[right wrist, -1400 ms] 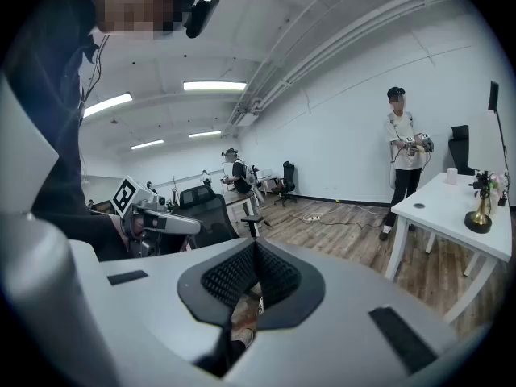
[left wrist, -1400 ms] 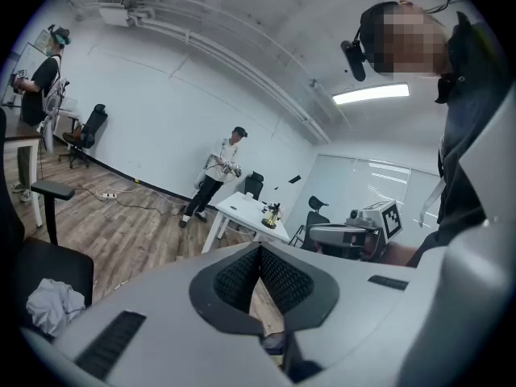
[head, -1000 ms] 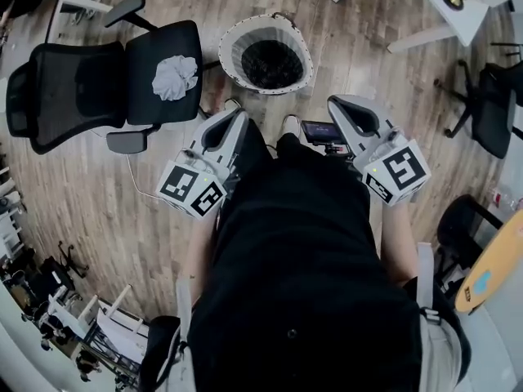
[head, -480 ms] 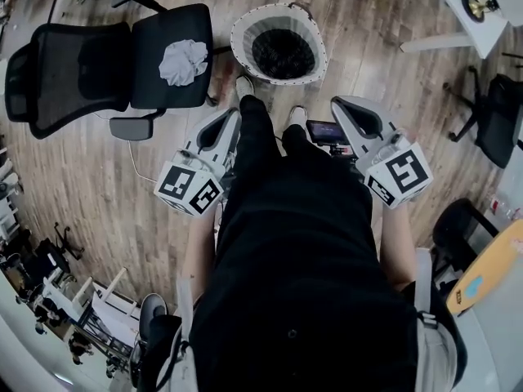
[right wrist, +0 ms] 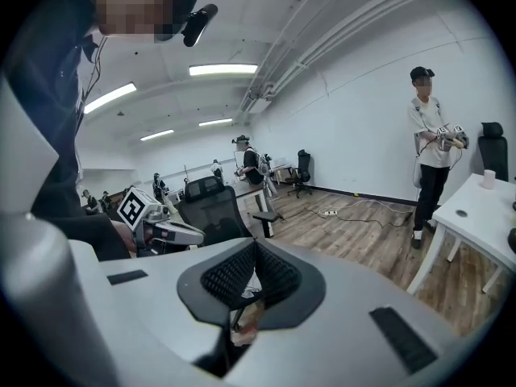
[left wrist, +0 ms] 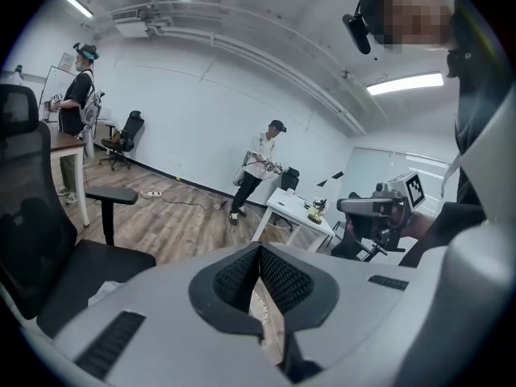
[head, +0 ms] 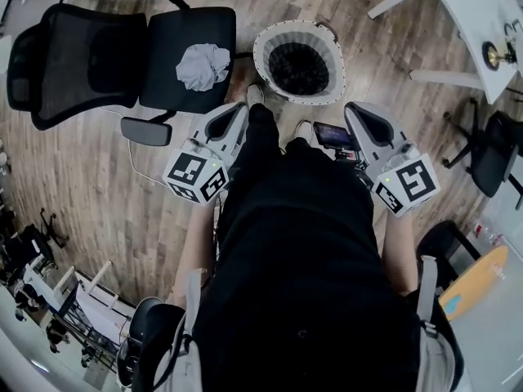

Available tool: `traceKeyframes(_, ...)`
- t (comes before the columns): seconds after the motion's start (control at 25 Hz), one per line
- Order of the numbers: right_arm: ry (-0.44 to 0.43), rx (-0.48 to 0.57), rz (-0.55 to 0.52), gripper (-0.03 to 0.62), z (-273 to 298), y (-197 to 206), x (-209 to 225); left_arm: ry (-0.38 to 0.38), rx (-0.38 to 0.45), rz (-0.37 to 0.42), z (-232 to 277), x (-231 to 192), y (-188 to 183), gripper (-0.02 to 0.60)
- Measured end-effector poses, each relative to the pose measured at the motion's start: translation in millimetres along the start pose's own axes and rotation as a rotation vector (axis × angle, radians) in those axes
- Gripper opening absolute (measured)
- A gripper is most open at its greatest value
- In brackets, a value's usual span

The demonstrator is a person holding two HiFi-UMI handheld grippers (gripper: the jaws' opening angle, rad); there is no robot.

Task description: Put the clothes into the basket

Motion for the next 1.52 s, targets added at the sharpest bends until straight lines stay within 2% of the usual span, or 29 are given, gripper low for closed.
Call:
traceKeyframes(0.32, -0.018, -0.032, -0.011, 0.017, 85.8, -41.3, 1.1, -0.030, -0.020, -0.032, 5.7, -82.0, -33.7, 0.012)
traceKeyframes(0.64, 0.021, -0.095, 0.004, 0.017, 139.6, -54.5, -8.0, -0.022, -0.143, -0.040, 31.7, -157.7, -36.6, 0.014)
traceKeyframes(0.96, 0.078, -0.153, 0.022, 0.017, 162.0, -66.0, -3.3, -0.056, -0.244, -0.098, 63.7, -213.9, -28.1, 0.021)
traceKeyframes(1.0, 0.081, -0.163, 0.024, 0.017, 164.4, -66.7, -2.7, -0.059, -0.266, -0.103, 68.2, -220.9, -25.0, 0.043)
traceKeyframes(1.08, 0.086, -0.185, 0.023, 0.017, 167.7, -67.7, -2.2, -0.060, -0.308, -0.123, 76.7, -233.3, -17.9, 0.155)
traceKeyframes(1.24, 0.106, -0.240, 0.017, 0.017, 173.6, -68.2, 2.8, -0.102, -0.330, -0.154, 87.1, -257.7, -6.2, 0.166)
traceKeyframes(1.36, 0.117, -0.266, 0.027, 0.017, 177.5, -70.5, 7.1, -0.142, -0.363, -0.178, 94.4, -277.7, 3.7, 0.211)
traceKeyframes(1.52, 0.105, -0.296, 0.033, 0.017, 187.7, -69.2, 7.8, -0.223, -0.388, -0.188, 98.9, -305.7, 16.5, 0.236)
Point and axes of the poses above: the fingertips, and each gripper's own axes: z forward along the fingers, x to its right, y out of its underside, the point moved 9 cm from there along -z, backward along the fingers, and after that the axes turned 11 degrees about -z, right-handed, at the moved point
